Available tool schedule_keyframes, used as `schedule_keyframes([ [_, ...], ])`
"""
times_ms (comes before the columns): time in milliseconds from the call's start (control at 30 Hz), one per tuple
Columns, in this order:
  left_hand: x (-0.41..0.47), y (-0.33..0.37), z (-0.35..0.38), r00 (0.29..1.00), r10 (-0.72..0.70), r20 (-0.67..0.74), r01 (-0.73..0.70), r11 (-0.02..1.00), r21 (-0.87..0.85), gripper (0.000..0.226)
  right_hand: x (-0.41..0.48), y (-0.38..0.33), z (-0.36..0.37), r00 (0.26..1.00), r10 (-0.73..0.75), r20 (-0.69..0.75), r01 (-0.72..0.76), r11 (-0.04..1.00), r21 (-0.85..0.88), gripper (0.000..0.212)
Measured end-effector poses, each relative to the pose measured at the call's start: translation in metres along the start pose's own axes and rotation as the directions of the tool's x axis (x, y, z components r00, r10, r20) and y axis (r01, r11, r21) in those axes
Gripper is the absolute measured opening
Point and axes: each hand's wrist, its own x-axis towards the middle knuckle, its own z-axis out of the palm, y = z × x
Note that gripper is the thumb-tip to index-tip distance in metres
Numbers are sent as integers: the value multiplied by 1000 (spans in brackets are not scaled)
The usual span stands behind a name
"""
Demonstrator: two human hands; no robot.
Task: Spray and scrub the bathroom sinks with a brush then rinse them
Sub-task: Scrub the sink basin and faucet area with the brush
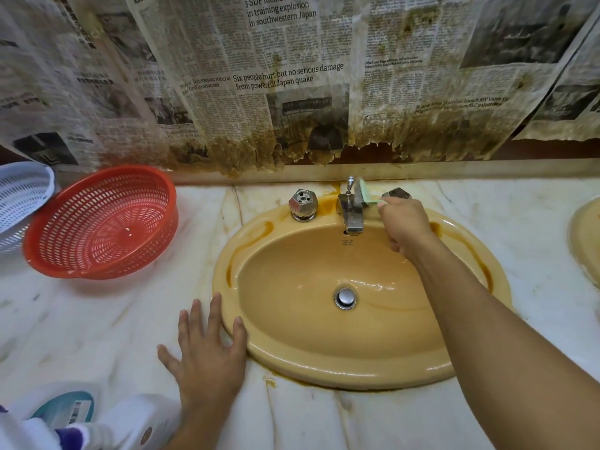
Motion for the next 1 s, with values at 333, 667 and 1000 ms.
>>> schedule_keyframes([
  [333,0,-1,1,1000,8,1,-8,1000,-5,72,-75,-31,-43,861,-437,260,506,683,-528,36],
  [667,1,-3,3,1000,7,9,-7,999,-37,74,3,-129,20,681,-165,713,664,-269,-697,39],
  [1000,2,-2,0,1000,-1,16,1,1000,-24,76,10,-164,53,712,202,672,695,-333,-637,24],
])
